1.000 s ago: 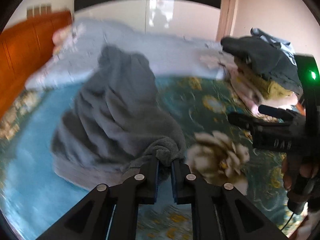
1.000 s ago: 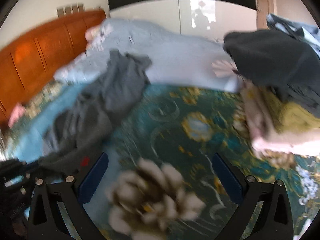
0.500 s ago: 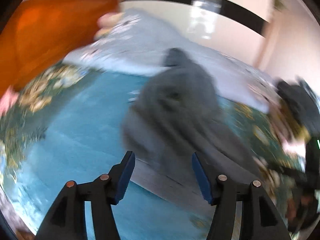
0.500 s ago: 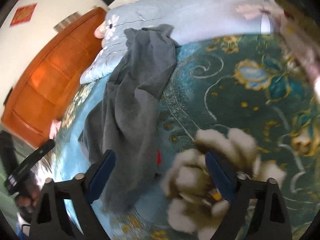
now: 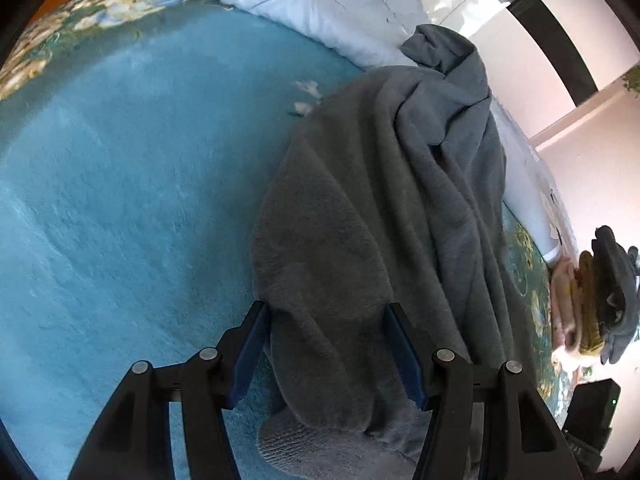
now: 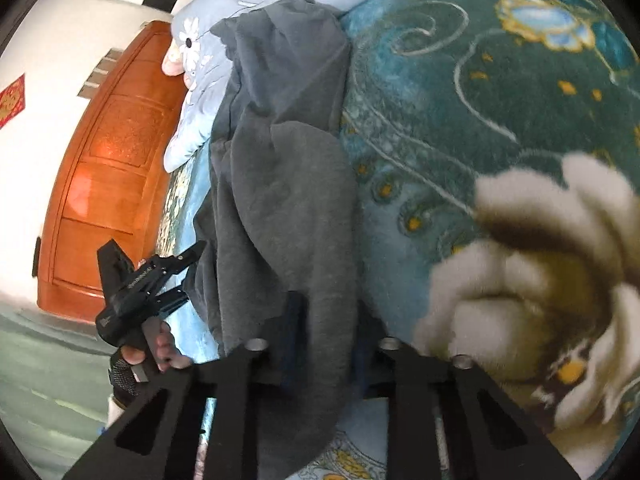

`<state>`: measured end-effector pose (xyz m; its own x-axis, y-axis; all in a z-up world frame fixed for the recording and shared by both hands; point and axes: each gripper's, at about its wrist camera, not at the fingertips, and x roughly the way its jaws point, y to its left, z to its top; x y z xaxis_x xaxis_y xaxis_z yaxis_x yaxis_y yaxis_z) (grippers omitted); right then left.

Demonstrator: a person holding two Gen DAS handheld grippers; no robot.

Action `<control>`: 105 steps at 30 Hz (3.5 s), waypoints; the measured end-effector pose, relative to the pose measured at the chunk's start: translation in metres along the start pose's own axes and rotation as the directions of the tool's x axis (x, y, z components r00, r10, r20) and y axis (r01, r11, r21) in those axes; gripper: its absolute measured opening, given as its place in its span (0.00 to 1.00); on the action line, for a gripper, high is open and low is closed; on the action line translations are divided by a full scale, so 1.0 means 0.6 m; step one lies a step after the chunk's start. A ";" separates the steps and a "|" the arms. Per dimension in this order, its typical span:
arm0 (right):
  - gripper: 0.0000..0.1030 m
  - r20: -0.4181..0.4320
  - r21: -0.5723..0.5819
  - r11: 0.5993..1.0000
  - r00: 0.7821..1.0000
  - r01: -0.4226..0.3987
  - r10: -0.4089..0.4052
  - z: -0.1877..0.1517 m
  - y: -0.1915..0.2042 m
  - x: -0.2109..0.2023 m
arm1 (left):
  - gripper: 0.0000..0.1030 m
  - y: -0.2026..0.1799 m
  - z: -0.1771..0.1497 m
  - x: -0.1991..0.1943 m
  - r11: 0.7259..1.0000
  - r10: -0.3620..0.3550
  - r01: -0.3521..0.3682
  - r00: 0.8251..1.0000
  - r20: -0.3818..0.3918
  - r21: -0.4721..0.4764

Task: Fold clothes
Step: 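Lift the sweatshirt with both grippers and carry it onto the teal blanket, then open both grippers to drop the sweatshirt flat on the blanket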

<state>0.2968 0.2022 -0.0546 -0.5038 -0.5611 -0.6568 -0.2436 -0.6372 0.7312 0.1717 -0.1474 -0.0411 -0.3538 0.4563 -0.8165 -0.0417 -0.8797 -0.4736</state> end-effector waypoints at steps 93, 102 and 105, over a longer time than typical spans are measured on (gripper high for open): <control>0.62 -0.016 -0.444 0.890 0.993 0.101 -0.120 0.069 0.280 0.035 | 0.55 0.219 -0.017 -0.301 0.970 0.221 -0.193 0.953 0.208 -0.148; 0.62 0.046 -0.229 0.947 0.975 0.223 -0.219 -0.015 0.080 -0.118 | 0.57 0.012 0.089 -0.079 0.895 0.349 -0.371 0.928 0.127 0.247; 0.62 0.064 -0.186 0.954 0.972 0.235 -0.227 -0.024 0.055 -0.148 | 0.57 -0.007 0.109 -0.021 0.833 0.438 -0.454 0.890 0.126 0.316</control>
<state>0.3452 0.2236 0.0249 -0.4874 -0.3672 -0.7922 -0.1969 -0.8377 0.5094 0.1154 -0.1581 -0.0074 -0.4506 0.0040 -0.8927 -0.1696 -0.9822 0.0812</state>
